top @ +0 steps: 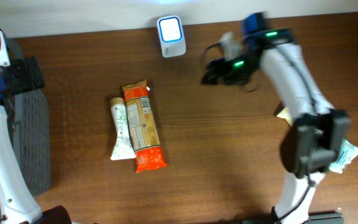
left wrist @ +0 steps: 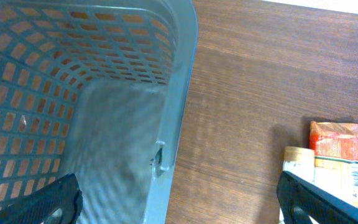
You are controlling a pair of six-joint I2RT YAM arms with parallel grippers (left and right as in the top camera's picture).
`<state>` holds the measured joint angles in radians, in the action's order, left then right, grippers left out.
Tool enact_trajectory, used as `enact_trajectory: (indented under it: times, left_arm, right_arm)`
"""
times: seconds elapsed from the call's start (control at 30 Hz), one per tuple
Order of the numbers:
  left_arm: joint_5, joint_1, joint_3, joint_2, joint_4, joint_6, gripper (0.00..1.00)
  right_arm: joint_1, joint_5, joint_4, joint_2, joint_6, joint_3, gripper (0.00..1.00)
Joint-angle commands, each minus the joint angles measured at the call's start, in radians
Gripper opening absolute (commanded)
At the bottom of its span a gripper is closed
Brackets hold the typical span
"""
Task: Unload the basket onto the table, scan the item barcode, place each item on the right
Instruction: 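Grasp the orange-and-white snack bar pack with the right gripper, then hold the snack bar pack over the barcode scanner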
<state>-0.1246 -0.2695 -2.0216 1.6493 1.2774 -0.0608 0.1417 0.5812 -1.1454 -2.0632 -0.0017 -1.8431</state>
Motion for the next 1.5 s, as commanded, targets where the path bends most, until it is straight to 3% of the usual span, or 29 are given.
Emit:
enact_trajectory:
  times: [0.0, 0.13, 0.3, 0.33, 0.37, 0.4, 0.53, 0.6, 0.7, 0.8, 0.9, 0.93, 0.97, 1.0, 1.03, 1.07, 1.23, 1.47]
  left_arm:
    - [-0.004, -0.002, -0.005, -0.011, 0.0, -0.013, 0.99]
    - [-0.004, -0.002, -0.005, -0.011, 0.0, -0.013, 0.99]
    - [-0.004, -0.002, -0.005, -0.011, 0.0, -0.013, 0.99]
    - [-0.004, -0.002, -0.005, -0.011, 0.0, -0.013, 0.99]
    - [-0.004, -0.002, -0.005, -0.011, 0.0, -0.013, 0.99]
    - [-0.004, -0.002, -0.005, -0.011, 0.0, -0.013, 0.99]
    - [-0.004, -0.002, -0.005, -0.011, 0.0, -0.013, 0.99]
    - [-0.004, -0.002, -0.005, -0.011, 0.0, -0.013, 0.99]
    - [-0.004, -0.002, -0.005, -0.011, 0.0, -0.013, 0.99]
    - [-0.004, -0.002, -0.005, -0.011, 0.0, -0.013, 0.99]
    - [-0.004, -0.002, -0.005, -0.011, 0.0, -0.013, 0.99]
    - [-0.004, -0.002, -0.005, -0.011, 0.0, -0.013, 0.99]
    - [-0.004, -0.002, -0.005, -0.011, 0.0, -0.013, 0.99]
    - [-0.004, -0.002, -0.005, -0.011, 0.0, -0.013, 0.99]
    - [-0.004, -0.002, -0.005, -0.011, 0.0, -0.013, 0.99]
    - [-0.004, -0.002, -0.005, -0.011, 0.0, -0.013, 0.99]
    - [-0.004, -0.002, -0.005, -0.011, 0.0, -0.013, 0.99]
    - [-0.003, -0.002, -0.005, -0.011, 0.0, -0.013, 0.99]
  right_arm:
    - [0.162, 0.185, 0.069, -0.156, -0.009, 0.024, 0.79]
    - [0.338, 0.254, 0.182, -0.304, -0.005, 0.026, 0.69]
    - [0.421, 0.253, 0.368, -0.338, 0.169, 0.144, 0.53]
    - [0.422, 0.249, 0.381, -0.338, 0.176, 0.159, 0.42]
    - [0.42, 0.246, 0.385, -0.339, 0.176, 0.158, 0.21]
    - [0.42, 0.247, 0.396, -0.339, 0.176, 0.158, 0.07]
    - [0.377, 0.233, 0.419, -0.277, 0.156, 0.147, 0.04]
    - [0.326, 0.046, 0.322, -0.138, 0.129, 0.125, 0.04]
    - [0.343, -0.5, 0.053, 0.04, 0.111, 0.041, 0.04]
    - [0.491, -1.098, -0.167, -0.022, 0.111, 0.012, 0.04]
    - [0.541, -1.082, -0.163, -0.165, 0.111, 0.012, 0.04]
    - [0.555, -1.049, -0.16, -0.189, 0.111, 0.012, 0.09]
    - [0.583, -0.966, -0.149, -0.203, 0.11, 0.012, 0.36]
    - [0.602, -0.93, -0.13, -0.202, 0.111, 0.012, 0.71]
    - [0.602, -0.933, -0.112, -0.201, 0.11, 0.012, 0.91]
    - [0.592, -0.933, -0.105, -0.201, 0.109, 0.012, 0.98]
    - [0.452, -0.659, -0.053, -0.203, -0.014, 0.026, 0.99]
    - [0.522, -0.626, -0.031, -0.203, -0.153, 0.118, 0.99]
